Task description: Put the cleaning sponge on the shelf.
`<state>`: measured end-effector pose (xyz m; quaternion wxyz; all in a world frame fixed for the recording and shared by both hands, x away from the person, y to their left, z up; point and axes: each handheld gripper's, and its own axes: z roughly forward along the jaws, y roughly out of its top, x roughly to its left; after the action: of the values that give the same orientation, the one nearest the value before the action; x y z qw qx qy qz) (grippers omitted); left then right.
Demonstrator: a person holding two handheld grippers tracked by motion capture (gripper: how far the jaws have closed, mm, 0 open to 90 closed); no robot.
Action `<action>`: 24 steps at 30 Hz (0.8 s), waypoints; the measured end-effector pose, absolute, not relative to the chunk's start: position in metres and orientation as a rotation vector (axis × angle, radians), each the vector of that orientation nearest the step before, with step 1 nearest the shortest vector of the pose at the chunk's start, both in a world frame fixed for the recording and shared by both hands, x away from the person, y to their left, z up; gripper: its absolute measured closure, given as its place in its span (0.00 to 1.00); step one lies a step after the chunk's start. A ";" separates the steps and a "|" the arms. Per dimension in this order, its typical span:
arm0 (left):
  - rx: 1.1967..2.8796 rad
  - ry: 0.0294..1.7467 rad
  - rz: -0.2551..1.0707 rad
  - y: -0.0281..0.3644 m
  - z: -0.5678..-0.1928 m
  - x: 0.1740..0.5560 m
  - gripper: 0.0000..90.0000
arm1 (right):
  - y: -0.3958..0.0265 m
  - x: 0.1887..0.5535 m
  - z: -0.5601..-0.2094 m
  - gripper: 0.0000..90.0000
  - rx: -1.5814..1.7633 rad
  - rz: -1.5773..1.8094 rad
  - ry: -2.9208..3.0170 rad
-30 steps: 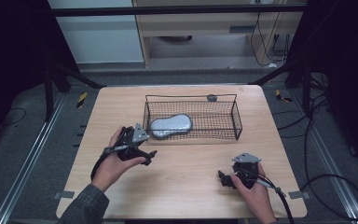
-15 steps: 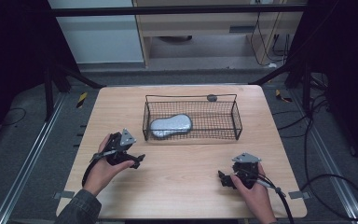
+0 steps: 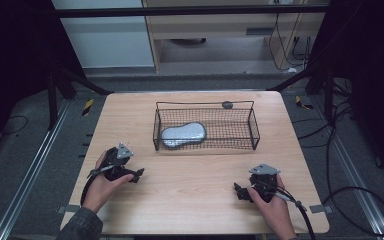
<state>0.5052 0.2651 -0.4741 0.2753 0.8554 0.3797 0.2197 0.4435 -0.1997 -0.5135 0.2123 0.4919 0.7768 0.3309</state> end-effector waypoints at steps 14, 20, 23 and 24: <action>2.205 1.146 0.557 0.285 -0.496 0.521 0.04 | -0.200 0.443 -0.514 0.01 1.366 0.919 2.157; 2.147 1.170 0.528 0.289 -0.504 0.523 0.00 | -0.200 0.444 -0.514 0.00 1.365 0.920 2.160; 2.108 1.172 0.517 0.293 -0.508 0.523 0.00 | -0.200 0.445 -0.513 0.00 1.373 0.919 2.156; 2.109 1.172 0.518 0.293 -0.508 0.523 0.00 | -0.201 0.446 -0.514 0.00 1.372 0.919 2.155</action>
<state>0.5229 0.2932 -0.5080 0.3306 0.8066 0.4482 0.1980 0.4461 -0.2006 -0.5135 0.2119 0.4939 0.7758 0.3307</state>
